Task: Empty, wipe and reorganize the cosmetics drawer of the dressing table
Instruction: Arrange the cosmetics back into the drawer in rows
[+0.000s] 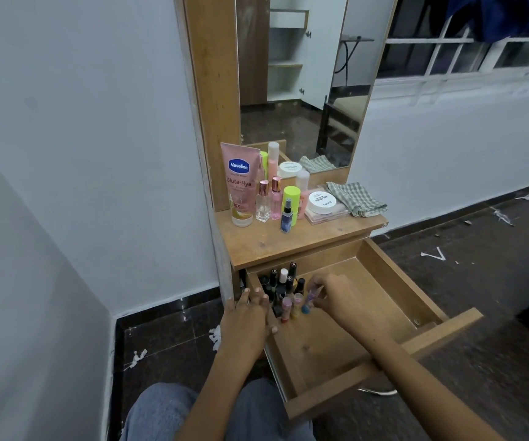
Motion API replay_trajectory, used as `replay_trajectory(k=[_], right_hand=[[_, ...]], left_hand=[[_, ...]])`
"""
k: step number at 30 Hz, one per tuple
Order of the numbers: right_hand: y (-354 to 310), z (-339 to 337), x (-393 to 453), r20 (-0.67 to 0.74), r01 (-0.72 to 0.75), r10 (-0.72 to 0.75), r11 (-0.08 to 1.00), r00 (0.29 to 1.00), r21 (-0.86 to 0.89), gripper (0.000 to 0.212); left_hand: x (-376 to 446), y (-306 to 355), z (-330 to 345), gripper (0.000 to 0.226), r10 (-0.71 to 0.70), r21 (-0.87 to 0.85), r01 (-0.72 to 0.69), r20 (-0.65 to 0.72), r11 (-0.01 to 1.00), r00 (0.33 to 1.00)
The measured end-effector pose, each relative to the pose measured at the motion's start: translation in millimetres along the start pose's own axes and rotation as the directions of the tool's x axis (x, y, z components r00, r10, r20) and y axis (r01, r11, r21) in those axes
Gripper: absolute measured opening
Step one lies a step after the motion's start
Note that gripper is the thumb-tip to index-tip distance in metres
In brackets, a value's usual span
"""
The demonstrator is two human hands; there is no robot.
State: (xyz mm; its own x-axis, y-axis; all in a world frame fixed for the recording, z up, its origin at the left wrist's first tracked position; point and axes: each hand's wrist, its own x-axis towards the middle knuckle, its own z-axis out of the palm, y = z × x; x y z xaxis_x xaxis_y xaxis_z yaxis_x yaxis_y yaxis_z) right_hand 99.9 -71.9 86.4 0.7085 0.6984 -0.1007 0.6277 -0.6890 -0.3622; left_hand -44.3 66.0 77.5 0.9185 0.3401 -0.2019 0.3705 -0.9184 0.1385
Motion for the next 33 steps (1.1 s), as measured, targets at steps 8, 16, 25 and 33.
replay_trajectory(k=[8, 16, 25, 33], right_hand=[[4.1, 17.7, 10.0, 0.055, -0.021, 0.021, 1.0, 0.998, -0.004, 0.019], [-1.2, 15.6, 6.2, 0.067, -0.03, 0.029, 0.999, 0.997, 0.015, 0.024], [-8.0, -27.6, 14.9, -0.106, -0.109, 0.115, 0.992, 0.988, 0.065, 0.027], [-54.2, -42.3, 71.0, -0.478, 0.005, 0.252, 0.882, 0.842, 0.472, 0.04]], left_hand=[[-0.8, -0.1, -1.1, 0.066, -0.007, -0.006, 0.007, 0.006, 1.0, 1.0], [-1.2, 0.5, -1.5, 0.067, -0.01, -0.001, 0.01, 0.011, 1.0, 1.0], [3.7, -1.5, 3.9, 0.066, -0.013, -0.014, 0.013, -0.001, 1.0, 1.0], [4.7, -1.5, 3.7, 0.068, -0.027, 0.005, 0.027, 0.042, 1.0, 0.999]])
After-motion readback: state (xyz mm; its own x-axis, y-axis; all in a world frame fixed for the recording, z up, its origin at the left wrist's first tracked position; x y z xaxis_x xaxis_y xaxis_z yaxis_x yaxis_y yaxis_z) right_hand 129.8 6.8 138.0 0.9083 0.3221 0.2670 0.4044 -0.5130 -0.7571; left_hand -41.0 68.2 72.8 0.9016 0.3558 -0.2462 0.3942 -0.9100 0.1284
